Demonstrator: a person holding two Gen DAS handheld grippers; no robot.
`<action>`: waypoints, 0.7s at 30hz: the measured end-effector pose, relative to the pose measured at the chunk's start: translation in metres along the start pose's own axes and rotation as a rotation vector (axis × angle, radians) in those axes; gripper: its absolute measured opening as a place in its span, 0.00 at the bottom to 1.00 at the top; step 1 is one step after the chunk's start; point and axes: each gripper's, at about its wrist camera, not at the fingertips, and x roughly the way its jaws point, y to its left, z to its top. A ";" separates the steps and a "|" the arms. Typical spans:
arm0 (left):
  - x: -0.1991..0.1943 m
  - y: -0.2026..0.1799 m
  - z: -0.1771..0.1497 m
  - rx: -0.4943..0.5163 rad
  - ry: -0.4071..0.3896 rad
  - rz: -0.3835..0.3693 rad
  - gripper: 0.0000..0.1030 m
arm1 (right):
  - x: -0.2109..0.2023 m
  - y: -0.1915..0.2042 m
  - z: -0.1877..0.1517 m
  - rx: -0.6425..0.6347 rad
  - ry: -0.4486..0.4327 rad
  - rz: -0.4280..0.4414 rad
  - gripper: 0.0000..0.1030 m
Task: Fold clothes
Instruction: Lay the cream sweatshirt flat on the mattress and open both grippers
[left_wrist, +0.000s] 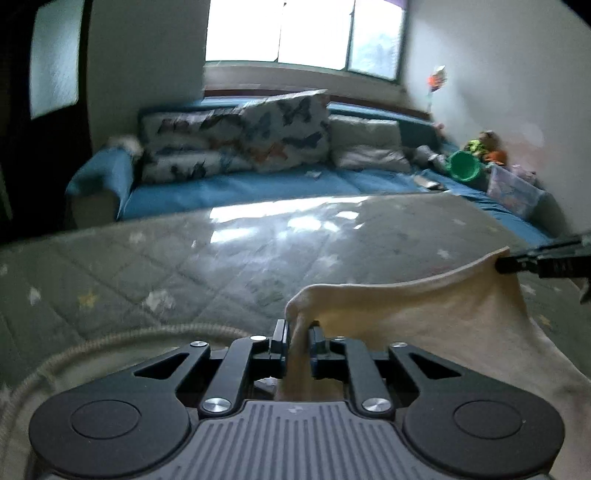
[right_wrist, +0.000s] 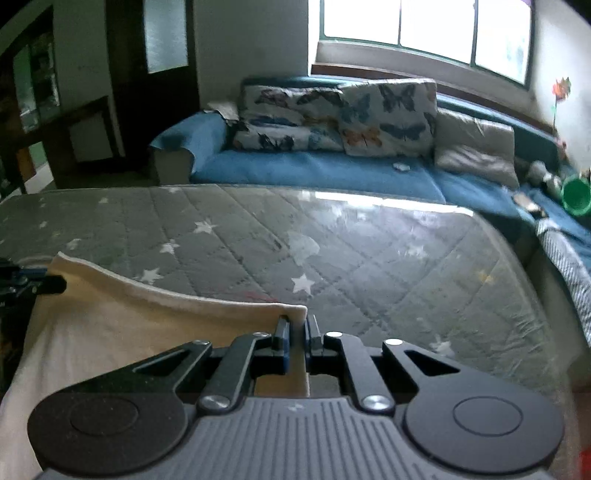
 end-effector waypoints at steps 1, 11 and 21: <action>0.003 0.003 -0.001 -0.014 0.012 0.003 0.24 | 0.007 -0.002 -0.001 0.007 0.018 0.000 0.10; -0.036 0.012 -0.001 -0.046 -0.015 0.035 0.31 | -0.043 -0.014 -0.010 -0.040 0.001 -0.022 0.15; -0.119 -0.053 -0.057 0.178 -0.017 -0.177 0.43 | -0.130 0.016 -0.103 -0.142 -0.031 0.116 0.15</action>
